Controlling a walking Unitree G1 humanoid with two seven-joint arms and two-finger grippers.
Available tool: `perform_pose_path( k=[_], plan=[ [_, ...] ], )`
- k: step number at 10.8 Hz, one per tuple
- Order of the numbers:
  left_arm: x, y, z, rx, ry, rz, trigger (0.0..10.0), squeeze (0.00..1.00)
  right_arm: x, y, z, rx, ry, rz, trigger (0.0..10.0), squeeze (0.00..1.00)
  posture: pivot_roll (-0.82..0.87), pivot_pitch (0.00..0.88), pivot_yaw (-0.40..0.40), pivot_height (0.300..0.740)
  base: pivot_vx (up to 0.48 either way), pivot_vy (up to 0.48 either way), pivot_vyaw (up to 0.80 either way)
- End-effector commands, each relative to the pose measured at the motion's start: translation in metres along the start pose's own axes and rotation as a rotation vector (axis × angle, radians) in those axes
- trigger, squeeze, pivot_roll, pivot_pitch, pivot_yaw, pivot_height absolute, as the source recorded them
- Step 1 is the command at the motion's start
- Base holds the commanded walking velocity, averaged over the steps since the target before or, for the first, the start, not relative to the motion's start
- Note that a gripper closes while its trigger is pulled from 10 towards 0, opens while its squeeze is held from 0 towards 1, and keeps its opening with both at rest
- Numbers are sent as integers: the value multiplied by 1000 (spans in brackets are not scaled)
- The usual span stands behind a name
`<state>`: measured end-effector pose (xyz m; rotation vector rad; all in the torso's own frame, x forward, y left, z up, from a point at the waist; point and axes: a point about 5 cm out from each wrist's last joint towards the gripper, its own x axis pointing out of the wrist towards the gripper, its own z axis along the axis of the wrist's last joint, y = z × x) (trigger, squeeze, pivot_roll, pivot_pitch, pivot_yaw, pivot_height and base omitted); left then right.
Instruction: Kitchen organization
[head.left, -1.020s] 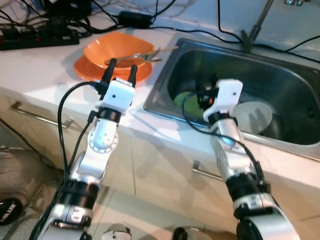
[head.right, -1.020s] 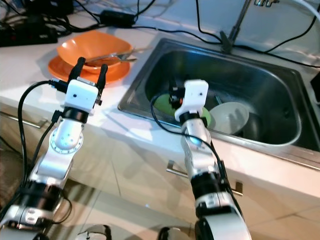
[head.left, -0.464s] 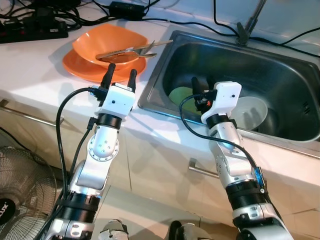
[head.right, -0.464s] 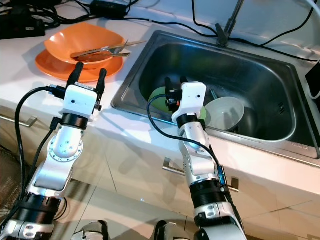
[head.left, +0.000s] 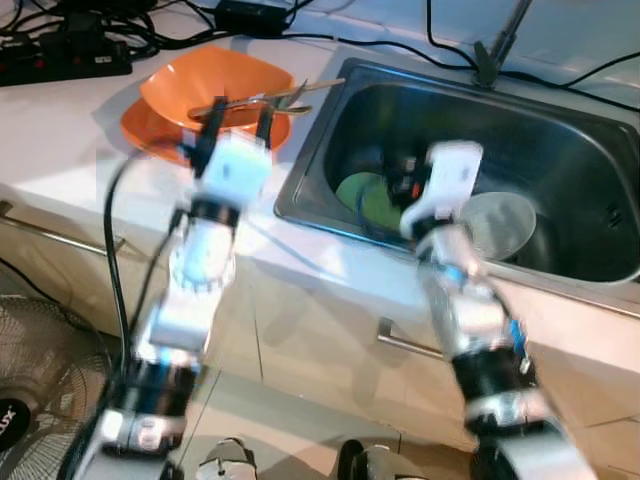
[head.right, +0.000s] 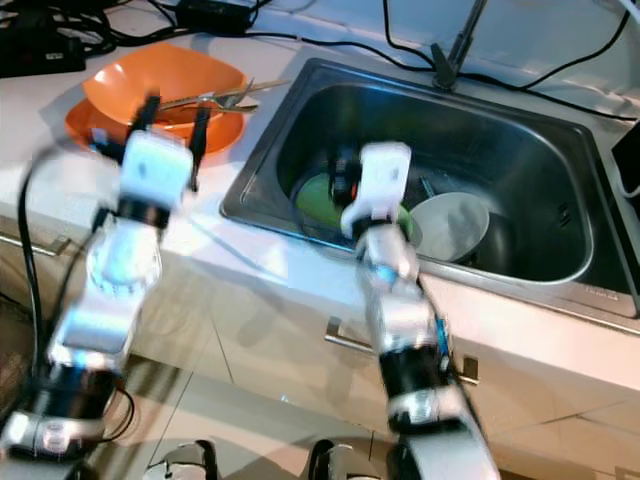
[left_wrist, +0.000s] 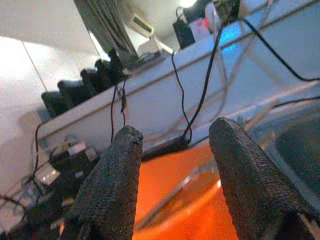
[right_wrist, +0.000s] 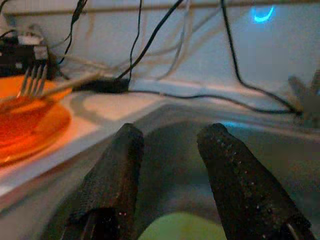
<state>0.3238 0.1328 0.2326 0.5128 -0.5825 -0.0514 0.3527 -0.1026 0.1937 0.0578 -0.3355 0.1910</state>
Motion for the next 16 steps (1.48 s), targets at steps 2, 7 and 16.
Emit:
perform_pose_path(
  k=[2, 7, 16],
  plan=[
    [6, 4, -5, 14, 15, -20, 10000, 0, 9, -9, 15, -16, -24, -24, 10000, 0, 82, 174, -98, 740, 0, 0, 0],
    [16, -6, -8, 54, 63, -115, 10000, 0, 24, -10, 24, -32, -22, -14, 10000, 0, 86, 152, -108, 740, 0, 0, 0],
    [47, -46, -13, 469, 49, -476, 10000, 0, 31, 1, 23, 5, -32, 7, 10000, 0, 107, 102, -95, 740, 0, 0, 0]
  ],
)
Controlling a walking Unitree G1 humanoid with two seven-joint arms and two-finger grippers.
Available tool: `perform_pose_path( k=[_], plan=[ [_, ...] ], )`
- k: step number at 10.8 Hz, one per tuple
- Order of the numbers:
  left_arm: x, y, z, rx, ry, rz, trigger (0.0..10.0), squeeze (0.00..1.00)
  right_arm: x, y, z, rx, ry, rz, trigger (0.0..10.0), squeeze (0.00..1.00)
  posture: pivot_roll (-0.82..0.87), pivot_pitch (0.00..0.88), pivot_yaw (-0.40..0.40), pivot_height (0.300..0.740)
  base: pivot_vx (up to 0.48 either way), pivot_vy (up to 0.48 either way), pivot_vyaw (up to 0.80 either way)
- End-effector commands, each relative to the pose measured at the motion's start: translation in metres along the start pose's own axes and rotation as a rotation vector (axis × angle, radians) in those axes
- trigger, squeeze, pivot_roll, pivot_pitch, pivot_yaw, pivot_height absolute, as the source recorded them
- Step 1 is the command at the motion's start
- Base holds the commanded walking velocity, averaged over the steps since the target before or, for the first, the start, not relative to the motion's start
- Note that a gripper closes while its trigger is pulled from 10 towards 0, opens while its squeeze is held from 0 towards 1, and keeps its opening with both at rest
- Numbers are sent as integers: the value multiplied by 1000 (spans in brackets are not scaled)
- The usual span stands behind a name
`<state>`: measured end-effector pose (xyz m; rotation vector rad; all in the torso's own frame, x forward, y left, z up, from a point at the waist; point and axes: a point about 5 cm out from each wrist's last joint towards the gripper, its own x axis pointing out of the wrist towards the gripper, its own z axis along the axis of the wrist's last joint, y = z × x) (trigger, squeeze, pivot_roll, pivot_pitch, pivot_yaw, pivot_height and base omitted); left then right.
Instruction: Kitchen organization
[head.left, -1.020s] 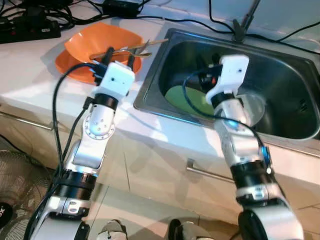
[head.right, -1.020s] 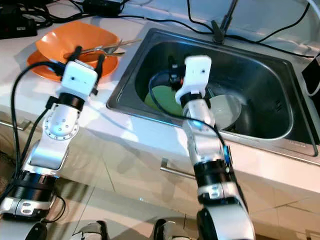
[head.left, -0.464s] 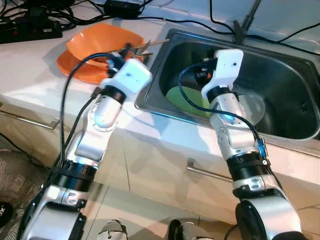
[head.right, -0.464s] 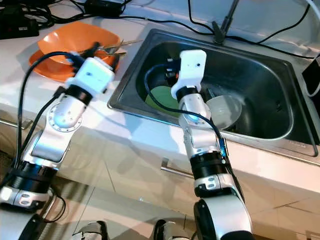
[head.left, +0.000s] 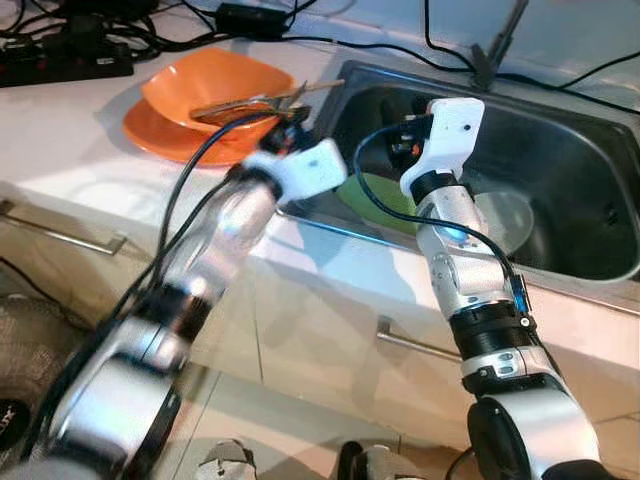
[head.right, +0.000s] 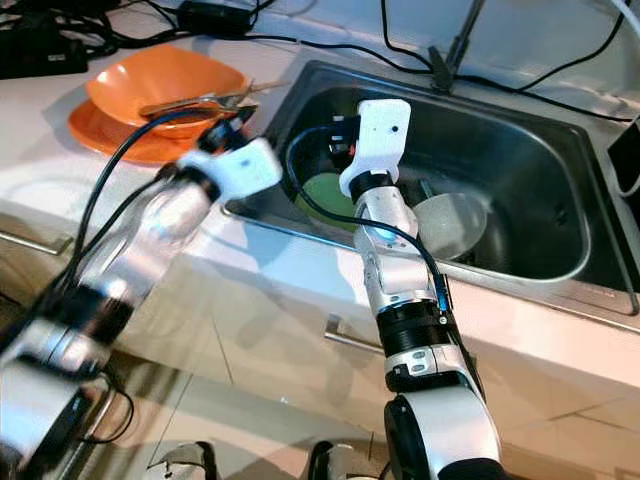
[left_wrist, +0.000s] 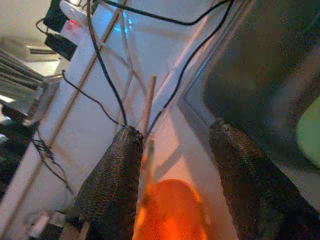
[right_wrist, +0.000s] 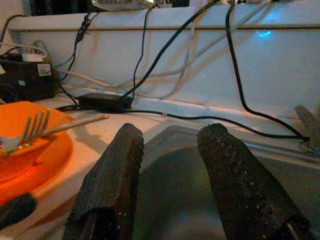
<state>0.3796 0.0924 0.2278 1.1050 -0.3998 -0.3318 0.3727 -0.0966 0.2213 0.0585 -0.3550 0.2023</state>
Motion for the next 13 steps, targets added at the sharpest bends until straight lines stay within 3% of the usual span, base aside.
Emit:
perform_pose_path(
  k=[1, 4, 8, 9, 10, 13],
  plan=[
    [4, -4, 2, 34, -10, -5, 10000, 0, 2, -2, 4, 5, -18, -6, 10000, 0, 102, 95, -90, 740, 0, 0, 0],
    [20, -1, 4, 66, 3, 29, 10000, 0, 1, -3, 2, 6, -23, -13, 10000, 0, 93, 78, -80, 740, 0, 0, 0],
    [29, -10, 0, 40, 45, 16, 10000, 0, -2, -1, 0, 12, -25, -20, 10000, 0, 86, 55, -71, 740, 0, 0, 0],
    [31, -9, -1, 27, 54, 25, 7922, 0, -2, 0, 0, 14, -24, -18, 10000, 0, 84, 55, -70, 740, 0, 0, 0],
    [31, -9, -2, 22, 59, 32, 0, 0, -3, 0, -2, 13, -21, -15, 10000, 0, 85, 57, -71, 740, 0, 0, 0],
    [31, -4, -3, 13, 51, 63, 0, 0, -19, -23, -18, -41, 32, -51, 10000, 0, 78, 86, -68, 740, 0, 0, 0]
  ],
)
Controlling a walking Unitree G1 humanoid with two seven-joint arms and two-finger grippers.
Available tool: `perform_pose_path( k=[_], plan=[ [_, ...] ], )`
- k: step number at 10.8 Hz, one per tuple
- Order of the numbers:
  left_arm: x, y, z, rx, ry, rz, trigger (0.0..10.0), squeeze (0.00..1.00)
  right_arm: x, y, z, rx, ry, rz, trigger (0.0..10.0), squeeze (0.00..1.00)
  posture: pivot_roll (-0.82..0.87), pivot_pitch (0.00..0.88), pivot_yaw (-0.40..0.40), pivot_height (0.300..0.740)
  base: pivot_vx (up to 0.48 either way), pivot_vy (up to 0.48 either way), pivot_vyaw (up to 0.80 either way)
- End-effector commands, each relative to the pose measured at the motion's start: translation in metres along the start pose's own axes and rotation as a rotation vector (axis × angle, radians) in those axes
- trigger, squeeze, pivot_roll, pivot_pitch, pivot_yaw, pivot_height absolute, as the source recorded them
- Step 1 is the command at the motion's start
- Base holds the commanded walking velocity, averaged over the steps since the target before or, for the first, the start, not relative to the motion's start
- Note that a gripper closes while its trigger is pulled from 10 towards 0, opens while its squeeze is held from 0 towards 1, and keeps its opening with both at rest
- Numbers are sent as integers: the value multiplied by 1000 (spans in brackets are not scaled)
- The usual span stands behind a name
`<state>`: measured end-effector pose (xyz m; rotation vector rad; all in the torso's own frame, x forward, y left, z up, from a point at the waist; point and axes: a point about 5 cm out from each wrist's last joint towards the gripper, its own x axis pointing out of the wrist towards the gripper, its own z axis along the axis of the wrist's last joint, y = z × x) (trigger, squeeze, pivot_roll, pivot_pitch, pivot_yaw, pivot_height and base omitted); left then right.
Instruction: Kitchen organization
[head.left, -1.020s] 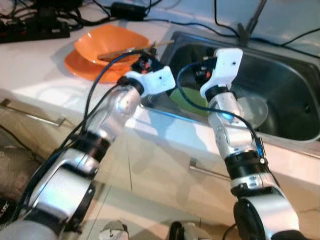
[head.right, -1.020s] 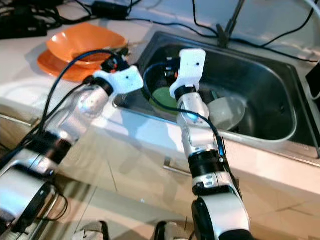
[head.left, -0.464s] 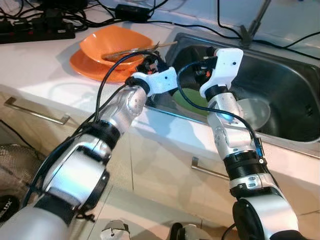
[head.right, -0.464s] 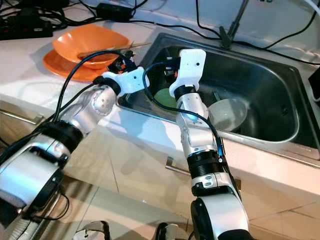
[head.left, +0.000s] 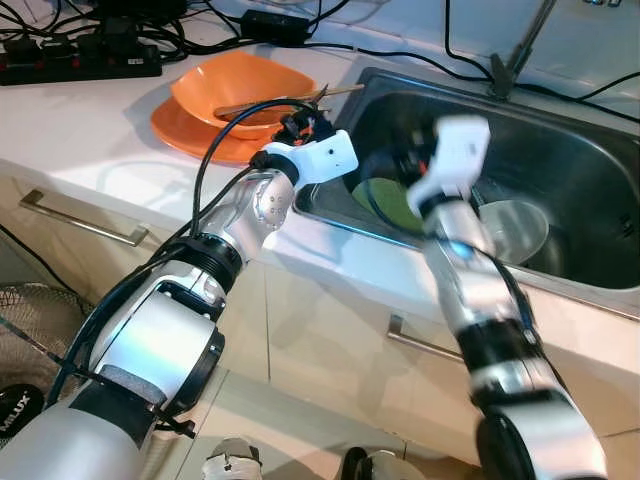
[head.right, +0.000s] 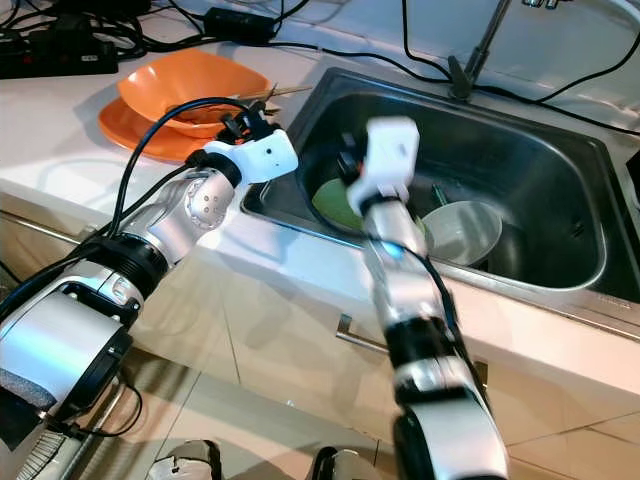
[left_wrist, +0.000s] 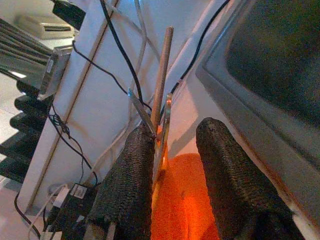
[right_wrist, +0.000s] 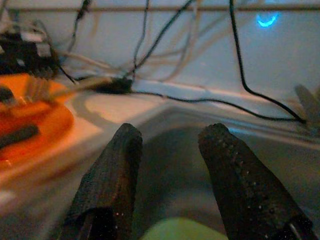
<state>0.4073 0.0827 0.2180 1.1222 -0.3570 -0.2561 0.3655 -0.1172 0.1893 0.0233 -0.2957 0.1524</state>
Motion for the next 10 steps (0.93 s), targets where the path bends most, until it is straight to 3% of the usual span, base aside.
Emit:
perform_pose_path(
  k=[1, 4, 8, 10],
  plan=[
    [4, 8, 6, -7, -24, 32, 0, 0, -2, -9, 8, -20, -32, -17, 10000, 0, 75, 88, -68, 740, 0, 0, 0],
    [3, 7, 7, -16, -38, 38, 0, 0, -18, -27, 20, -56, -69, -53, 10000, 0, 60, 100, -64, 740, 0, 0, 0],
    [2, 7, 6, -23, -41, 40, 0, 0, -43, -21, 15, -36, -30, -36, 10000, 0, 55, 111, -59, 740, 0, 0, 0],
    [2, 6, 5, -19, -38, 38, 0, 0, -47, -15, 11, -16, -14, -30, 10000, 0, 56, 114, -57, 740, 0, 0, 0]
  ],
)
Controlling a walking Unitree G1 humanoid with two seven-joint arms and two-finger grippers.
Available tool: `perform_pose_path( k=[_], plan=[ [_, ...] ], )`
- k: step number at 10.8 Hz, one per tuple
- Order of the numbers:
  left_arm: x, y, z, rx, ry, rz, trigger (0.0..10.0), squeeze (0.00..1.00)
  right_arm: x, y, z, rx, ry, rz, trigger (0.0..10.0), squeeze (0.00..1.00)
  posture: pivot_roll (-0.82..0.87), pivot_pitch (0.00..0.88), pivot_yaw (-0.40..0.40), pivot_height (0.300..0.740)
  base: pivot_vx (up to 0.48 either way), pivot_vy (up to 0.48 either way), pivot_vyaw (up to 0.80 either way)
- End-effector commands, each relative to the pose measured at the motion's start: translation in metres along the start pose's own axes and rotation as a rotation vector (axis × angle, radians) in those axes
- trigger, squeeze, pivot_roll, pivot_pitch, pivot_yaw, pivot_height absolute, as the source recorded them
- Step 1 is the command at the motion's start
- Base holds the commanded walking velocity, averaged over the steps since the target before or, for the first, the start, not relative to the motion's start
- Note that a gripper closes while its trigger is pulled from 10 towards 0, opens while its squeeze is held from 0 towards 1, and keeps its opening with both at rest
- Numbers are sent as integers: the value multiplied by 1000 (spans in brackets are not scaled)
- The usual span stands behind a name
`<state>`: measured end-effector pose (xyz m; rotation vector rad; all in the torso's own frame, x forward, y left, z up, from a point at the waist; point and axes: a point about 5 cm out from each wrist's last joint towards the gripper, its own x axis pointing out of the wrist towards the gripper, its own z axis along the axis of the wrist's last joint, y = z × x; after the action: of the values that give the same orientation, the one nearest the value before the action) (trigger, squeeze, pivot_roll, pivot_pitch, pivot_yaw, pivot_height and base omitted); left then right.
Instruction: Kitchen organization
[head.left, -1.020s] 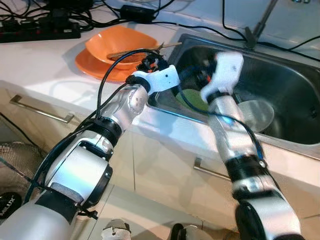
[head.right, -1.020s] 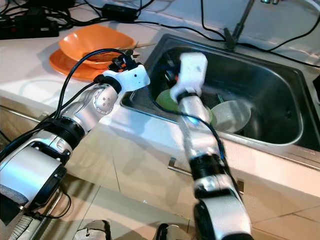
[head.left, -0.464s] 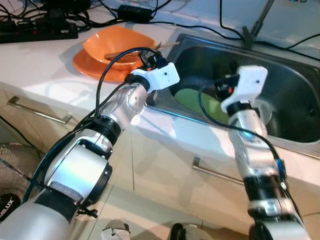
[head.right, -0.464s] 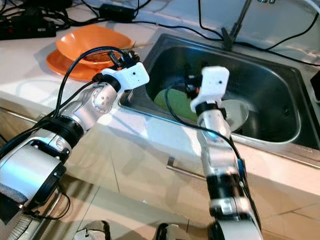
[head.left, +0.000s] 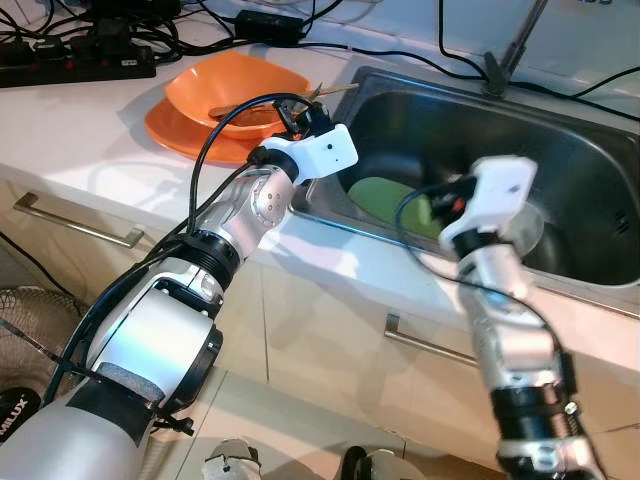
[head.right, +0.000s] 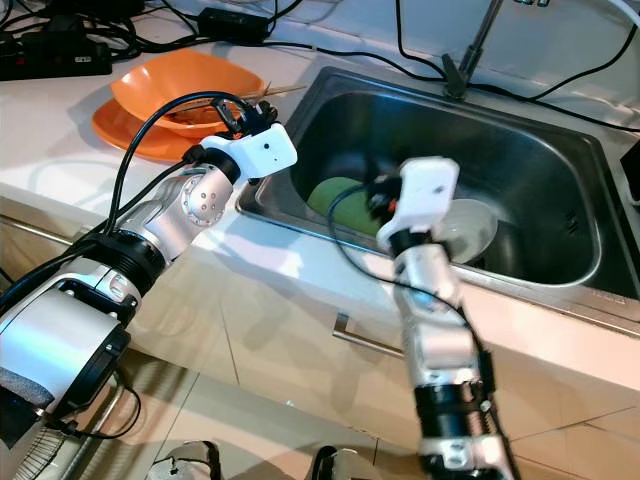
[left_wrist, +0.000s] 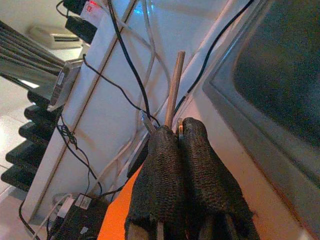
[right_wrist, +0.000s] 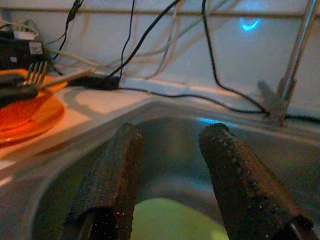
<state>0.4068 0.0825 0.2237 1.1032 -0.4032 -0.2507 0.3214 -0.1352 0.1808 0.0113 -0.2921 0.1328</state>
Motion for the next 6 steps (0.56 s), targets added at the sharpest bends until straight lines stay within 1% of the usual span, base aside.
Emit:
perform_pose_path(
  k=[1, 2, 3, 4, 6],
  plan=[
    [1, 1, 1, -3, -2, 3, 0, 0, -3, -1, 1, 14, 5, -14, 10000, 0, 58, 115, -54, 740, 0, 0, 0],
    [2, 3, 2, 6, -12, 7, 0, 0, -5, 4, -4, 28, 21, -12, 10000, 0, 56, 115, -53, 740, 0, 0, 0],
    [4, 11, 11, 0, -61, 40, 0, 0, -6, 9, -5, 38, 25, -4, 10000, 0, 56, 114, -52, 740, 0, 0, 0],
    [4, 16, 15, 1, -99, 61, 0, 0, -5, 10, -5, 42, 27, -4, 10000, 0, 60, 115, -51, 740, 0, 0, 0],
    [-4, 29, 26, 18, -195, 119, 0, 0, -4, 12, -6, 50, 30, -6, 10000, 0, 73, 118, -57, 740, 0, 0, 0]
  ],
)
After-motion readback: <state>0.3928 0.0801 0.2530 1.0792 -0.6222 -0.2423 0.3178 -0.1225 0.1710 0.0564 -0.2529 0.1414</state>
